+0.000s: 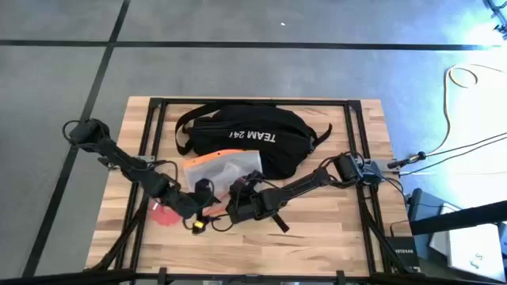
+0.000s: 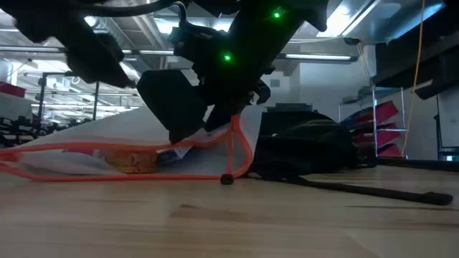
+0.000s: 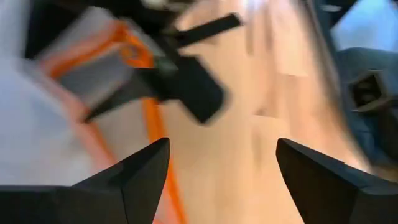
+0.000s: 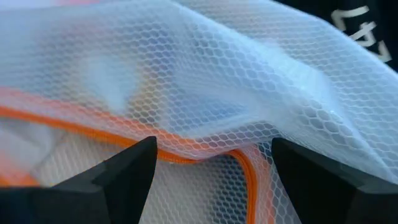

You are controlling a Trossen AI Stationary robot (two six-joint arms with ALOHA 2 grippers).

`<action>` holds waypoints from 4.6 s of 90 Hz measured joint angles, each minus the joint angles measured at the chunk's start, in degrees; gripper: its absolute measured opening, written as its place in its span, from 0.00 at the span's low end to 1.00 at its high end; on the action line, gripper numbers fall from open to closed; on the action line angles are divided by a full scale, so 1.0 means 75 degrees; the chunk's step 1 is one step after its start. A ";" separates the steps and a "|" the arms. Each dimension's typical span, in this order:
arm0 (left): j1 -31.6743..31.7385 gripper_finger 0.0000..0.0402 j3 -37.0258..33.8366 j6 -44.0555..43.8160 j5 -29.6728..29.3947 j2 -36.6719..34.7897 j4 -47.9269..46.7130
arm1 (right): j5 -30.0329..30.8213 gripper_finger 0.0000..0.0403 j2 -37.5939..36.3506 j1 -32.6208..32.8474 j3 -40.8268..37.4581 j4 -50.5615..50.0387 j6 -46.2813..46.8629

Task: Unpack backpack
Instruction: Remove the candle wax box from the white zip bag

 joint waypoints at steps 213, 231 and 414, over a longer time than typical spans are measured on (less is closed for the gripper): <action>0.0306 0.70 -0.0072 0.0425 -0.1707 0.1919 0.0627 | -0.0071 0.75 -0.0015 -0.0555 0.0057 0.1488 -0.1404; 0.0418 0.70 -0.0054 0.0389 -0.1734 0.2408 0.1066 | -0.0058 0.75 -0.0015 -0.0558 0.0345 0.1267 -0.1780; 0.0146 0.70 0.0590 -0.0084 -0.6486 0.1896 -0.4195 | -0.2739 0.75 -0.0224 0.0667 0.0366 0.2210 -0.3603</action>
